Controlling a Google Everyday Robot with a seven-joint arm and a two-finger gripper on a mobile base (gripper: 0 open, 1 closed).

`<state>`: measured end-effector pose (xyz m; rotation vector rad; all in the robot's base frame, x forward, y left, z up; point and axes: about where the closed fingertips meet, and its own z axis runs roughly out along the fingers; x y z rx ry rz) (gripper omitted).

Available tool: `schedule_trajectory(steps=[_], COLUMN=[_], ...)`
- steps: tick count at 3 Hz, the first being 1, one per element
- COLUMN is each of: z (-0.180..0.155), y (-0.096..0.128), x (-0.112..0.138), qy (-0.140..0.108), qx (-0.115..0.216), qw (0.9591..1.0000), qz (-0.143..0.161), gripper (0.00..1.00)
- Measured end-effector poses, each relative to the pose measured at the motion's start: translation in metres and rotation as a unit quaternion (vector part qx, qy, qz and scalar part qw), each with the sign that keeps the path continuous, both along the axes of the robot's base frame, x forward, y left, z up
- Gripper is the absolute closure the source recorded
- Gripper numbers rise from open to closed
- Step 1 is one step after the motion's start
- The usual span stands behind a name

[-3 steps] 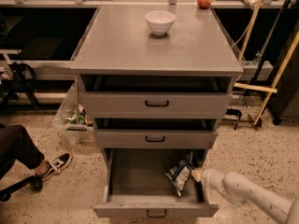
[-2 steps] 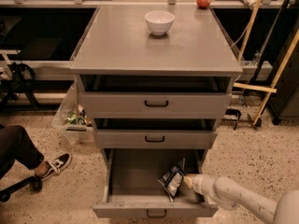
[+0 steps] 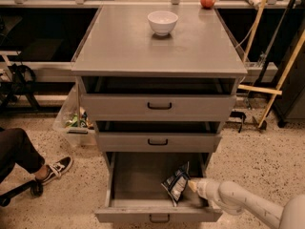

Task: Place blue chip bag into bottom drawer

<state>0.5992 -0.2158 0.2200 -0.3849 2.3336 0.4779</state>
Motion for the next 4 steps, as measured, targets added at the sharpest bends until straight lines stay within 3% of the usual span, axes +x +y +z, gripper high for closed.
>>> schedule_trajectory(steps=[3, 4], z=[0.0, -0.0001], y=[0.0001, 0.0002], x=[0.0, 0.0], qy=[0.0, 0.0], qx=[0.0, 0.0], qw=[1.0, 1.0], qz=[0.0, 0.0], gripper=[0.13, 0.0])
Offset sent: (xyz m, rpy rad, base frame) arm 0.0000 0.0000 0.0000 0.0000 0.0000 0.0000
